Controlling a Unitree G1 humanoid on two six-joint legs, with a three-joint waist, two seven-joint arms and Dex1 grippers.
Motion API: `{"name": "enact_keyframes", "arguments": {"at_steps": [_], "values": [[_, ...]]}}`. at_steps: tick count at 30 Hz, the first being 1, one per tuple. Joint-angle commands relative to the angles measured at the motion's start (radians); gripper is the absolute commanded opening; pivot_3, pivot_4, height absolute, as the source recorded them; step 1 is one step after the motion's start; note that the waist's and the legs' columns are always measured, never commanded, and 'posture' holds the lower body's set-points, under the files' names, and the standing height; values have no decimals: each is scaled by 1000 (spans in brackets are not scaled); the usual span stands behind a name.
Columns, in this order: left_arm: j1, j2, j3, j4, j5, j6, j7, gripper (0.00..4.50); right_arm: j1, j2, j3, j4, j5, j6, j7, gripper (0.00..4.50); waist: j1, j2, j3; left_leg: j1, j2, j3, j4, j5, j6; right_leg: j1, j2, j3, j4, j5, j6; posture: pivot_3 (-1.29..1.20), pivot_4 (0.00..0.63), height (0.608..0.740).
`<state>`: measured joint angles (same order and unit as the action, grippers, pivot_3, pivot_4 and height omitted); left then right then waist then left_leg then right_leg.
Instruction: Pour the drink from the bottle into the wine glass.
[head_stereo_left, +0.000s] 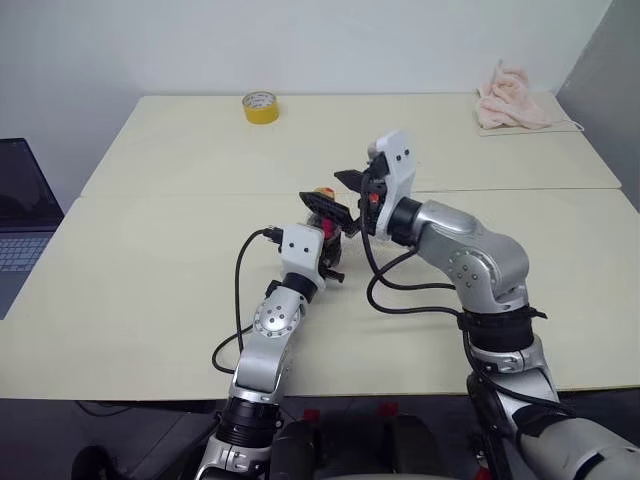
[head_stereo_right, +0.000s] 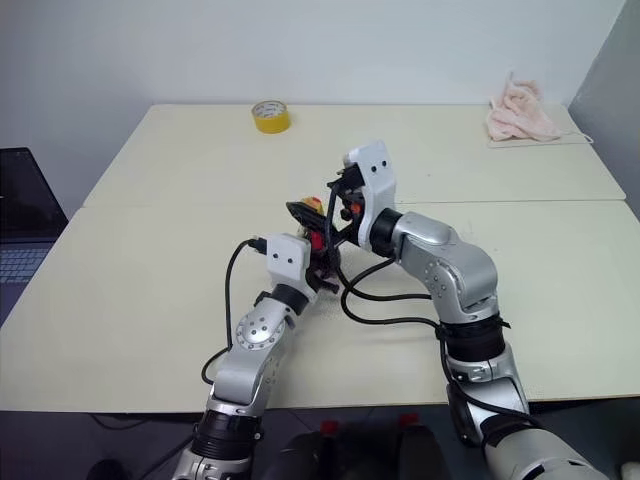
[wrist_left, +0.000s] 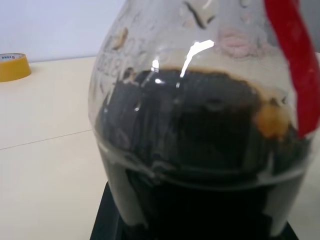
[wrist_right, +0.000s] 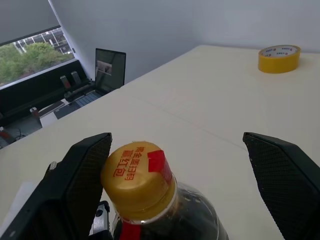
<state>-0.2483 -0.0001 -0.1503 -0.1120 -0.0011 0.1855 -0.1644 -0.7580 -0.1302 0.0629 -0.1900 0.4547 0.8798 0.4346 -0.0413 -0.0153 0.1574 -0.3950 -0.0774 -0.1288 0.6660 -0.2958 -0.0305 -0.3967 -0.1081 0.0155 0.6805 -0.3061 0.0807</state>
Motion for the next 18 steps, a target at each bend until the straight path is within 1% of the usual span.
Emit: {"name": "enact_keyframes", "arguments": {"at_steps": [1,18], "values": [[-6,-2,-2,-43,-3,-33,0,1025,1,-15,-19,-55,21,0,0,4500,0,0,0,0,0,0,0,0,0,0,0,0,0,0,0,0,150,740],[-6,-1,3,-41,-3,-32,2,1025,36,-102,-23,-102,59,4,34,4500,1,0,0,0,0,0,0,0,0,0,0,0,0,0,0,0,150,740]]}}
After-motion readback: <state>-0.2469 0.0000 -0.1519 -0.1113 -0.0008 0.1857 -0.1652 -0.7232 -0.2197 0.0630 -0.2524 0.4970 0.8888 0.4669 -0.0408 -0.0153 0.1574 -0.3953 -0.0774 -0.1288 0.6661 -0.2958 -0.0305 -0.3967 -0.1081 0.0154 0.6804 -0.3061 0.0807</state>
